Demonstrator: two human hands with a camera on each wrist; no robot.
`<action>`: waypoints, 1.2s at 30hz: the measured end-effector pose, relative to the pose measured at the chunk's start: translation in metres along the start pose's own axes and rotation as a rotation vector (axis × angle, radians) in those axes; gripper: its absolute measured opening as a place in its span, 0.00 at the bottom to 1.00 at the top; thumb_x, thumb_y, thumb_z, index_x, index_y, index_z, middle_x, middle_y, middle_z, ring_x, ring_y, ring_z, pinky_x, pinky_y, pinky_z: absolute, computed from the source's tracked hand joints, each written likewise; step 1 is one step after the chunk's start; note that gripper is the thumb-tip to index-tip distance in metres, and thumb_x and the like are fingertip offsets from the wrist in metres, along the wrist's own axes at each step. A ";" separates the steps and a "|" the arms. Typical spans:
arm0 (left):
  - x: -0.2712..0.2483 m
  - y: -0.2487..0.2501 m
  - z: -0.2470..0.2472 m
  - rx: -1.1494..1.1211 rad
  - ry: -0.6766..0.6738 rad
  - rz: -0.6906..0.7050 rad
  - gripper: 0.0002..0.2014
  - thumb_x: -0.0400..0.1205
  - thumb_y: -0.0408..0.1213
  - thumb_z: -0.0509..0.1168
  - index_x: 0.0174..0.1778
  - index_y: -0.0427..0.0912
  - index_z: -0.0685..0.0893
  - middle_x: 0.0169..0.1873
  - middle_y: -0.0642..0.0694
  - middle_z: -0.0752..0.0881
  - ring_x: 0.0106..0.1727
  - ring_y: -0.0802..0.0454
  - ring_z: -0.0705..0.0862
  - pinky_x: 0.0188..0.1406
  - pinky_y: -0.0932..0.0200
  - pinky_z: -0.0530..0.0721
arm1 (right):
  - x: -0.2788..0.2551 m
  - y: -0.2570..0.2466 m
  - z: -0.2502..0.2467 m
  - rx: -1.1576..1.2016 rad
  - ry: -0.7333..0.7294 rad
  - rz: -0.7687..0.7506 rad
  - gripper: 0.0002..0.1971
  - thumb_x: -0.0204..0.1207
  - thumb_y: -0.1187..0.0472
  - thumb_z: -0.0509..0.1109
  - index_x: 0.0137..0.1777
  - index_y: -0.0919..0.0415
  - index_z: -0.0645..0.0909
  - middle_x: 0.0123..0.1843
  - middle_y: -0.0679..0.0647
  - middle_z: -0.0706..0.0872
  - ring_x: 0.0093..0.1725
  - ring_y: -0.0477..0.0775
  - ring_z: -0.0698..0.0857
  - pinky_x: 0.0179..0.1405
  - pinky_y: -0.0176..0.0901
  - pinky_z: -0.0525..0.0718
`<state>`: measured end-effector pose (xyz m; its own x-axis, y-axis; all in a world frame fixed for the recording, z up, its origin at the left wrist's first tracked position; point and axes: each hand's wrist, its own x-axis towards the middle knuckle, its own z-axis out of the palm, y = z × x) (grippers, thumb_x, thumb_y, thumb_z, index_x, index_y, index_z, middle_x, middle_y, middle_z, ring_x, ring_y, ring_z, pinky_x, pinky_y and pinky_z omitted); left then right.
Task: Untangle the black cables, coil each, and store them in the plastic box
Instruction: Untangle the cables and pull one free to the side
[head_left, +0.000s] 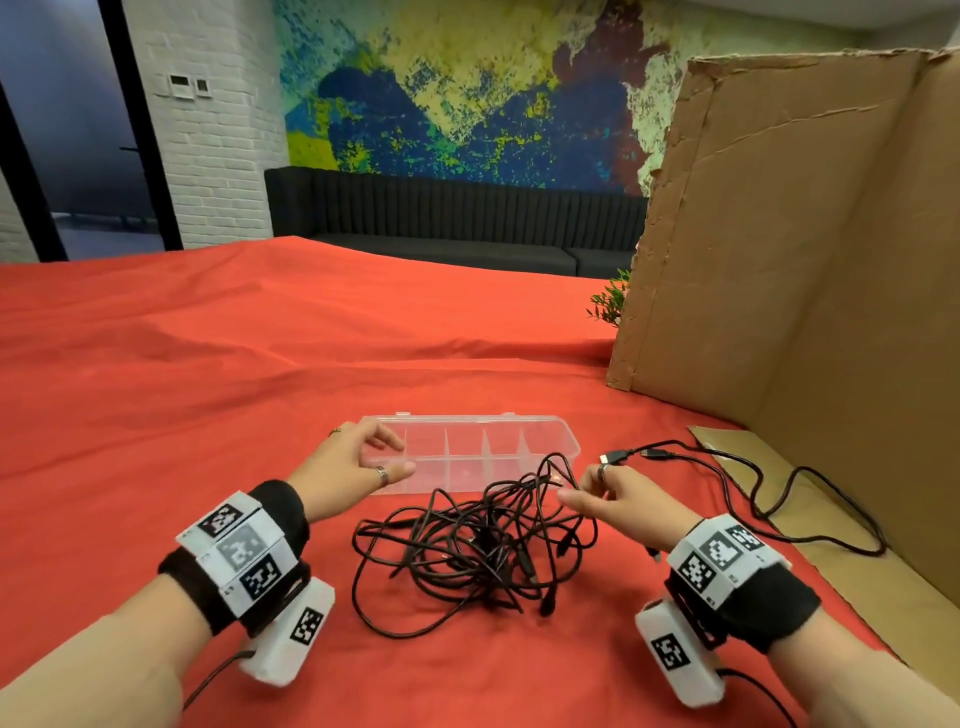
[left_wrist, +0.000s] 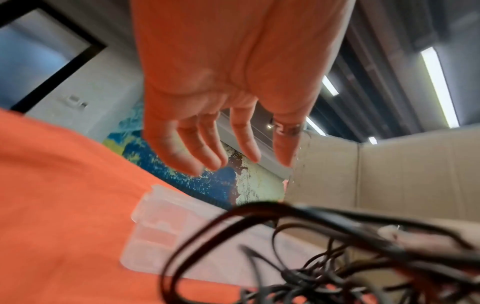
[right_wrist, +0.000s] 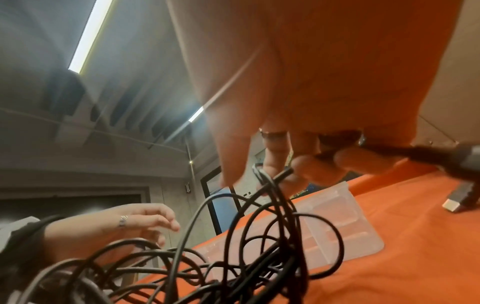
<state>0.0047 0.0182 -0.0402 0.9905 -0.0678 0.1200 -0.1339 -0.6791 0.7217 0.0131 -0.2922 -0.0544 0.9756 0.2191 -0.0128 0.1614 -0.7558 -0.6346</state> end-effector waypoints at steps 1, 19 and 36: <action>0.002 -0.002 0.002 0.021 -0.069 -0.041 0.12 0.74 0.50 0.71 0.49 0.52 0.78 0.51 0.48 0.78 0.47 0.54 0.79 0.49 0.61 0.77 | 0.000 -0.001 0.000 0.032 0.018 -0.001 0.21 0.73 0.40 0.68 0.38 0.58 0.71 0.32 0.50 0.72 0.30 0.46 0.68 0.33 0.39 0.68; 0.009 -0.002 0.026 -0.270 -0.347 -0.100 0.09 0.72 0.20 0.68 0.42 0.36 0.85 0.23 0.53 0.68 0.22 0.60 0.67 0.21 0.69 0.66 | -0.019 -0.020 -0.016 0.241 -0.196 0.003 0.14 0.80 0.50 0.64 0.36 0.56 0.74 0.27 0.46 0.81 0.28 0.47 0.83 0.25 0.39 0.80; -0.008 0.014 -0.012 -0.236 -0.318 0.087 0.19 0.64 0.24 0.78 0.45 0.46 0.83 0.37 0.52 0.85 0.39 0.57 0.81 0.39 0.68 0.80 | 0.000 -0.066 -0.010 0.002 0.243 -0.276 0.05 0.78 0.60 0.68 0.41 0.54 0.79 0.33 0.44 0.86 0.30 0.37 0.82 0.30 0.24 0.75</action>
<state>-0.0058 0.0182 -0.0234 0.9308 -0.3655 -0.0030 -0.1845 -0.4768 0.8594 0.0036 -0.2488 -0.0053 0.9022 0.2613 0.3432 0.4235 -0.6872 -0.5902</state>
